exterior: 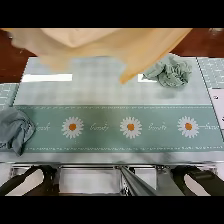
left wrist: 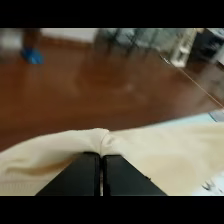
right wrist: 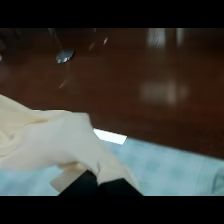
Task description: Fold the shirts.
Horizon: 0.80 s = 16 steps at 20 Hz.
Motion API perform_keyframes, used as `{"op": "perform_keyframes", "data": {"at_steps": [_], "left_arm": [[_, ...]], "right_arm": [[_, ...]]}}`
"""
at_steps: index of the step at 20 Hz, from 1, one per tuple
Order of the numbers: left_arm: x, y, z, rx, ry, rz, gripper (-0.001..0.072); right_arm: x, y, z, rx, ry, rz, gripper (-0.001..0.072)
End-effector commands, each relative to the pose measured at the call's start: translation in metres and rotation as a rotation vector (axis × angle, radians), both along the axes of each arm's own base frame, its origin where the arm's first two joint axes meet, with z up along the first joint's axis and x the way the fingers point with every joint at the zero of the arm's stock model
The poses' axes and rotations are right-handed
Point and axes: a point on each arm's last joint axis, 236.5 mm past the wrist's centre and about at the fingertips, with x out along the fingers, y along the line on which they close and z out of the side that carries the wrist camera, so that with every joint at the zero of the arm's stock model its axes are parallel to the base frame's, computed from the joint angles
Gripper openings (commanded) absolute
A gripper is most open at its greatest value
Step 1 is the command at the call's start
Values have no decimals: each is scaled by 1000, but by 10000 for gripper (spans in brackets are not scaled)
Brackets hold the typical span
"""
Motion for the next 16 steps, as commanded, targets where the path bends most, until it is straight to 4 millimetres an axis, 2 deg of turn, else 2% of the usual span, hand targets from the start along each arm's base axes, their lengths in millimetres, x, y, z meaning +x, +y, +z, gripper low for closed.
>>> {"op": "perform_keyframes", "data": {"at_steps": [1,3,5,8,10,12,13,14,16], "left_arm": [[-72,16,61,106,-165,171,29],[-107,18,61,225,-184,259,29],[-137,22,60,319,-189,369,29],[-180,11,61,395,-220,436,29],[-194,4,48,410,-185,409,29],[-189,-6,19,387,-102,318,29],[-180,-7,-4,367,-24,274,29],[-167,-6,-36,350,78,231,29],[-139,-6,-104,295,270,153,29]], "right_arm": [[-88,-42,67,-76,-233,-155,18],[-126,-58,80,-86,-292,-220,18],[-157,-70,85,-101,-325,-261,18],[-180,-89,75,-122,-296,-335,18],[-180,-100,52,-158,-204,-374,18],[-165,-105,15,-179,-55,-388,18],[-151,-103,-7,-180,19,-379,18],[-136,-101,-33,-194,91,-368,18],[-102,-99,-98,-225,257,-356,18]]}}
